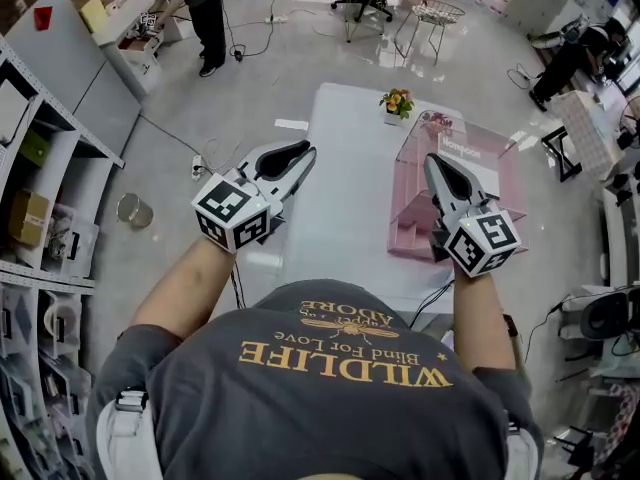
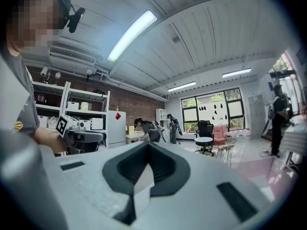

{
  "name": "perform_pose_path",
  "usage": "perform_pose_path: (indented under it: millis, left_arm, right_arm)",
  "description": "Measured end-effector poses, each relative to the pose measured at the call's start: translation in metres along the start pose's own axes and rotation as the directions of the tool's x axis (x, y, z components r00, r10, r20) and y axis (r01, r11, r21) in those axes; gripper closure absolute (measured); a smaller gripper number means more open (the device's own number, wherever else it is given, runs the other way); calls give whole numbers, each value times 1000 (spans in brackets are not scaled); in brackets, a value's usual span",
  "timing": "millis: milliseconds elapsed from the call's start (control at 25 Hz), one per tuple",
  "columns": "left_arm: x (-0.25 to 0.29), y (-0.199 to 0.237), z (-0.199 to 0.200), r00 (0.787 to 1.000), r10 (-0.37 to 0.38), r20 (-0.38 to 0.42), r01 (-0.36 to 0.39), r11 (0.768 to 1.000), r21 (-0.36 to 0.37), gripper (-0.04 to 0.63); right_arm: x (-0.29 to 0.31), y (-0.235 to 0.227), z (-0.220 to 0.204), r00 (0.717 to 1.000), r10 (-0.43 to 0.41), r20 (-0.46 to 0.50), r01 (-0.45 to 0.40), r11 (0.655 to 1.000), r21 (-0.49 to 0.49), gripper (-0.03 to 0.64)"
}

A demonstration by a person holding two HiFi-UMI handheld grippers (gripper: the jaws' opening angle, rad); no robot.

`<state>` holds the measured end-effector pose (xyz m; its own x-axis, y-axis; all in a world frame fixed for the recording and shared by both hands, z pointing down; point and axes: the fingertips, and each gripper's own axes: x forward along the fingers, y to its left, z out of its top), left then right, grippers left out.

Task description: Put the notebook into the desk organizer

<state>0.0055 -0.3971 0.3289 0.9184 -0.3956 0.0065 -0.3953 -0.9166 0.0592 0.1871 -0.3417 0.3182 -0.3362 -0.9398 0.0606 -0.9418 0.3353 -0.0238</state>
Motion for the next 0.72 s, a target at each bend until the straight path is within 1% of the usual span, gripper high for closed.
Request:
perform_pose_path:
  millis: [120,240,360,480,720]
  left_arm:
    - [-15,5,-13,1000,28,8,-28,999,-25,596]
    - [-25,7,-31,999,52,-4,-52,998,-44,597]
    - [-29,9,-39,998,63,-17,-64,997,-51,597]
    - [-30,10,-40,998,64,-8,-64,996,-63,597]
    - [-24,6,-34,998,66,9,-65,997,-40,597]
  right_arm:
    - [2,6,-14,1000,6,-6,-6,1000,28,617]
    - [2,8,-29,1000,7,-18,-6,999,39,617]
    - [4,7,-39,1000,8,-27,-7,999,50,617]
    - [3,5,-48,999,6,-35,-4,998,65,617]
    - [4,0,-47,1000,8,-23,-6,997,77,617]
